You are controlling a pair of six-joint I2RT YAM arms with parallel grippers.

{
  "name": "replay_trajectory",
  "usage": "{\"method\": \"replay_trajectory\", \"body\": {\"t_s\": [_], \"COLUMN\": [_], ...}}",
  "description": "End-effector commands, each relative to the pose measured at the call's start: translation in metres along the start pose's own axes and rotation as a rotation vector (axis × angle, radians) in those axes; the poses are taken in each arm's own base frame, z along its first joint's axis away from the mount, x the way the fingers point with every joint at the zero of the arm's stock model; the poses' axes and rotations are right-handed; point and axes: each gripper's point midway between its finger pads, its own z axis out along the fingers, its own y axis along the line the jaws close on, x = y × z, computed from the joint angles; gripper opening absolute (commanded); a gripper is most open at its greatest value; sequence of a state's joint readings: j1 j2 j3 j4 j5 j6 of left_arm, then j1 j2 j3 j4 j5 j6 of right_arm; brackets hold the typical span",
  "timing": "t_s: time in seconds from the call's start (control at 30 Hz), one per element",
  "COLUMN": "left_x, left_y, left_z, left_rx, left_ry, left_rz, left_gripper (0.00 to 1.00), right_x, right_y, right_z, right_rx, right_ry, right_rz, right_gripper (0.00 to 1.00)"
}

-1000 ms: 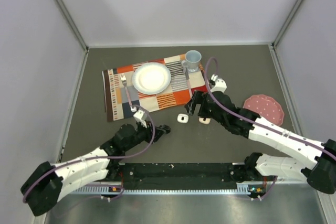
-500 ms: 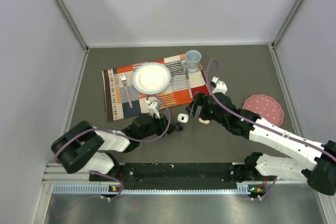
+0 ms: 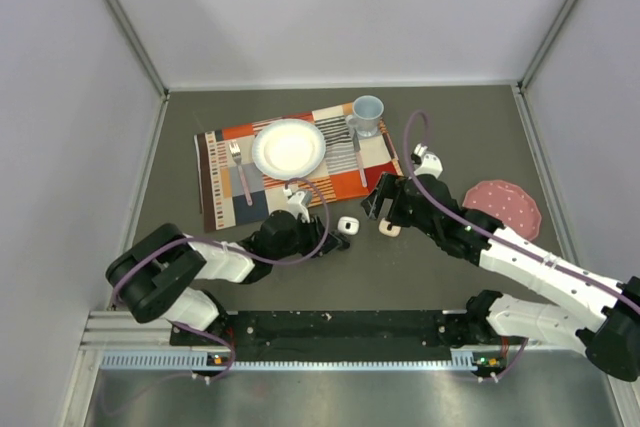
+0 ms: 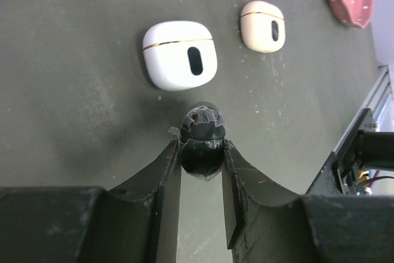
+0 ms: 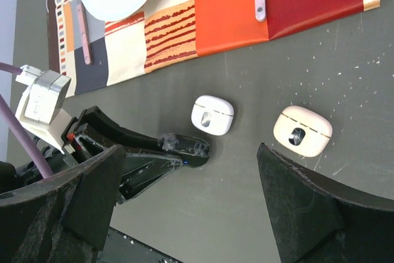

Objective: Insert the wireless bluetooth earbuds into the charging case
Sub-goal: Place the charging case with the earbuds at the center of the board.

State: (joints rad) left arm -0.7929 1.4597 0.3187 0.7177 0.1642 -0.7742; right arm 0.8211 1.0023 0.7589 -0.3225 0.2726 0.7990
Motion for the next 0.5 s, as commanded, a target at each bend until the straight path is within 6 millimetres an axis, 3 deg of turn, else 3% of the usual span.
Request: {"method": "replay_trajectory", "body": {"t_s": [0.0,0.13,0.47], "left_x": [-0.01,-0.006,-0.001], "left_y": [0.003,0.009,0.022], "left_z": [-0.002,-0.007,-0.012], "left_rx": [-0.035,-0.067,-0.129], "left_ry": [-0.023,-0.013,0.001], "left_rz": [0.032,0.041,0.046], "left_gripper": [0.22,0.23,0.47], "right_x": [-0.009,-0.01,-0.007], "right_y": [0.005,0.005,0.005], "right_z": [-0.001,-0.002,-0.001], "right_rx": [-0.025,-0.026,-0.025], "right_ry": [-0.023,-0.024,-0.016], "right_rz": [-0.003,0.003,0.005], "right_gripper": [0.89,0.89,0.89]}}
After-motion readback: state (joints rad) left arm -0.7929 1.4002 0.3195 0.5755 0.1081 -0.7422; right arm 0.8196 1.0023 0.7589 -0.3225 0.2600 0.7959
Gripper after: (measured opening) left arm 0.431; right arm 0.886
